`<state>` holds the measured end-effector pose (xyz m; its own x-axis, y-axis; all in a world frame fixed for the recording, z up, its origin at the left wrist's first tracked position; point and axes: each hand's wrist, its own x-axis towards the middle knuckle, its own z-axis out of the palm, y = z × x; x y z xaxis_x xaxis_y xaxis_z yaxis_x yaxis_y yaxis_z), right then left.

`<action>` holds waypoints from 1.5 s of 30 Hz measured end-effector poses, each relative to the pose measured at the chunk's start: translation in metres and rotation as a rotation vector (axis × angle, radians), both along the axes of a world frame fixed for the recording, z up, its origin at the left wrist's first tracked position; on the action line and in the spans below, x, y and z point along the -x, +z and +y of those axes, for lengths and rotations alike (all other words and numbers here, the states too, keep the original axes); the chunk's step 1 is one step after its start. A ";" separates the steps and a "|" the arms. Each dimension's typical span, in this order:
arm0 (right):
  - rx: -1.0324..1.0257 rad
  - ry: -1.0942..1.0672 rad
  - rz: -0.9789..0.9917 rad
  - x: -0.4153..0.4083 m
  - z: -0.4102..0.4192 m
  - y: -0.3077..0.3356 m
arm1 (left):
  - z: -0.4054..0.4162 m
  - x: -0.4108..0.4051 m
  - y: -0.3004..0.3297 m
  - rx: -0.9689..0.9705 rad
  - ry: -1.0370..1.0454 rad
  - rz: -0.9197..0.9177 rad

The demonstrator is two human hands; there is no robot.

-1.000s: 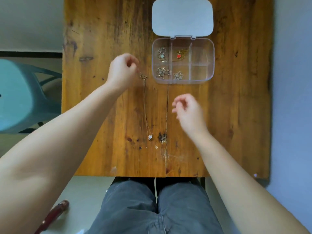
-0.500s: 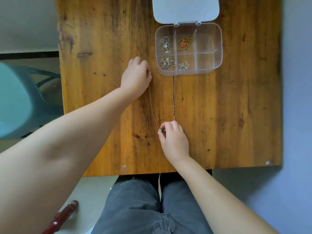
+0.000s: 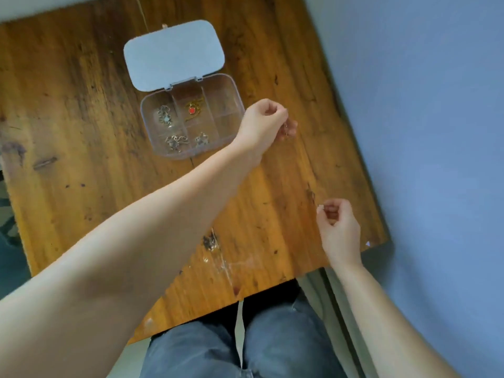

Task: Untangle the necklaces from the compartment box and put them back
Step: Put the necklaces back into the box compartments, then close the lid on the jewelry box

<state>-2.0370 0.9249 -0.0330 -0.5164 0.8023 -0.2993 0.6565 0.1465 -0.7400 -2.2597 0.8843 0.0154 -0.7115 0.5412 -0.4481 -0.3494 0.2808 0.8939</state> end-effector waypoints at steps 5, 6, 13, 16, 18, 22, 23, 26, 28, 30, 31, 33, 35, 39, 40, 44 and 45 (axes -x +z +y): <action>-0.097 -0.116 -0.170 -0.022 0.030 -0.025 | 0.076 -0.011 -0.033 0.121 -0.015 -0.033; -0.118 -0.116 -0.208 -0.024 0.032 -0.029 | 0.083 -0.014 -0.040 0.152 -0.015 -0.004; -0.125 -0.095 -0.230 -0.023 0.036 -0.029 | 0.087 -0.011 -0.059 0.290 -0.084 0.134; -0.105 -0.095 -0.151 -0.007 0.041 -0.016 | 0.063 0.006 -0.038 0.225 -0.074 0.234; -0.081 -0.043 -0.117 0.023 0.047 -0.003 | 0.033 0.026 -0.021 0.159 0.003 0.266; 0.014 0.175 -0.012 0.124 0.052 0.012 | -0.054 0.081 -0.011 0.250 0.352 0.393; 0.033 0.241 0.012 0.154 0.051 0.013 | -0.075 0.097 -0.011 0.298 0.460 0.429; 0.090 0.376 0.063 0.249 0.048 0.007 | -0.120 0.151 -0.027 0.541 0.657 0.399; 0.211 0.400 0.048 0.307 0.044 0.001 | -0.134 0.179 -0.042 0.591 0.650 0.115; 0.442 0.358 0.048 0.349 0.040 -0.002 | -0.138 0.194 -0.051 0.419 0.638 -0.130; 0.538 0.337 0.065 0.360 0.041 -0.001 | -0.137 0.198 -0.052 0.357 0.631 -0.144; 0.563 0.354 0.103 0.371 0.043 0.003 | -0.137 0.203 -0.049 0.331 0.601 -0.042; 0.477 0.375 0.146 0.368 0.046 0.010 | -0.138 0.202 -0.039 0.349 0.573 0.117; 0.295 0.453 0.241 0.331 0.054 0.029 | -0.150 0.178 -0.016 0.332 0.439 0.416; 0.239 0.513 0.264 0.316 0.054 0.033 | -0.157 0.167 -0.012 0.343 0.380 0.492; 0.039 0.745 0.231 0.261 0.049 0.021 | -0.184 0.119 -0.019 0.497 0.022 0.853; -0.021 0.798 0.193 0.250 0.045 0.014 | -0.189 0.110 -0.026 0.561 -0.072 0.932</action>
